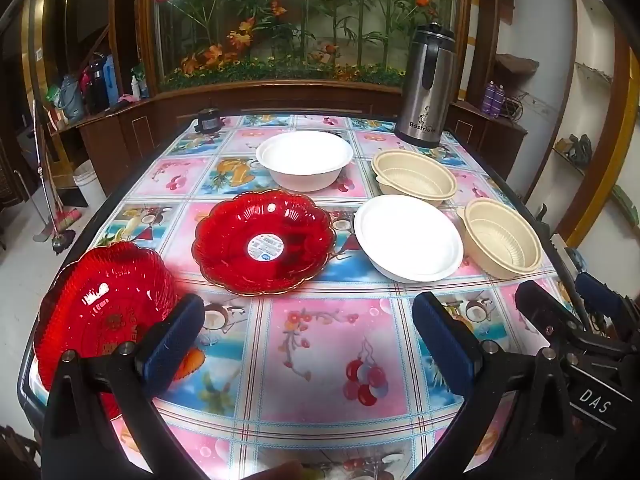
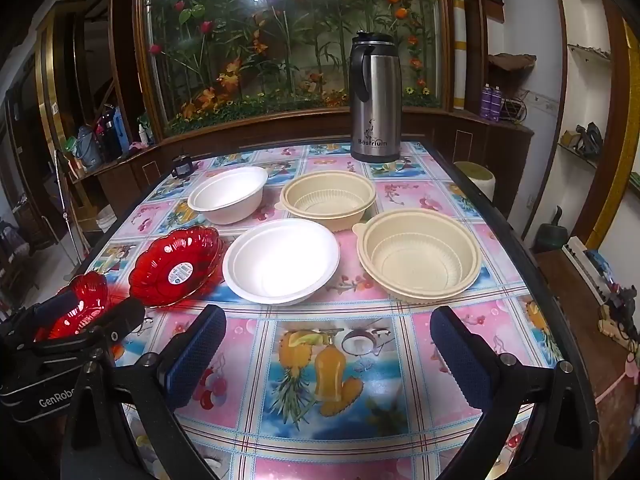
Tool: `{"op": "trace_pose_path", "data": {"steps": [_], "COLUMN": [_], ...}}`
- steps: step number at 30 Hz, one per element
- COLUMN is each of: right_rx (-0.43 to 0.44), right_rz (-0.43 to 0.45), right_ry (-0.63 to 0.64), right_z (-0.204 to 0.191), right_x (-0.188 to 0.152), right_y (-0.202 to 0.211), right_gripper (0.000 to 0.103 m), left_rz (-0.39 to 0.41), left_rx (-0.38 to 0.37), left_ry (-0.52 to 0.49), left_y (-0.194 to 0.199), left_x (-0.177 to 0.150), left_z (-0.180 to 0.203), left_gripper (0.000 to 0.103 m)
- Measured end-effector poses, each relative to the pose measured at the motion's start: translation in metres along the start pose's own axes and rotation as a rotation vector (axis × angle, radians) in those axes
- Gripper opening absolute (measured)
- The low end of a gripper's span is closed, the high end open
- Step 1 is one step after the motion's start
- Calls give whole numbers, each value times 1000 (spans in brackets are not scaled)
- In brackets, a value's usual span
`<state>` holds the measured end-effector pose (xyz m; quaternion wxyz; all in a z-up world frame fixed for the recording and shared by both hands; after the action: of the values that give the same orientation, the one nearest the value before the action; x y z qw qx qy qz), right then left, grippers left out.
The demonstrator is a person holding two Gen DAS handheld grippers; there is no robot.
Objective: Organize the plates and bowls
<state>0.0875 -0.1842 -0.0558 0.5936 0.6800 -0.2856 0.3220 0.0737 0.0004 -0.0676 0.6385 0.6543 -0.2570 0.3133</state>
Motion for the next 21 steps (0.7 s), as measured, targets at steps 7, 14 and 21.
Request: {"op": "trace_pose_path", "data": {"steps": [7, 14, 21], "right_rx": [-2, 1, -1], "right_rz": [0, -2, -9], "right_ry": [2, 2, 2], "right_z": [0, 1, -1], "right_x": [-1, -3, -4], "right_y": [0, -5, -6], "right_gripper": [103, 103, 103], "left_rz": [-10, -16, -21], "left_rx": [0, 5, 3], "left_ry": [1, -6, -2], "left_y": [-1, -2, -4], "left_x": [-1, -3, -4], "left_z": [-2, 0, 0], "left_gripper": [103, 103, 103]}}
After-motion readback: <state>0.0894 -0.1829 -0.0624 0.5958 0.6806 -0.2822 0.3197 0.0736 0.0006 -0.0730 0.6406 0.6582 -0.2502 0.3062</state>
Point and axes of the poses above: each gripper's, at about its wrist camera, not at the fingertips, and y roughly against the way its jaws point, z to its right, x to its top, the point moved 10 cm from there along -y, roughly the way its jaws point, and after that the axes turned 3 degrees about x, right-handed, at the moved point
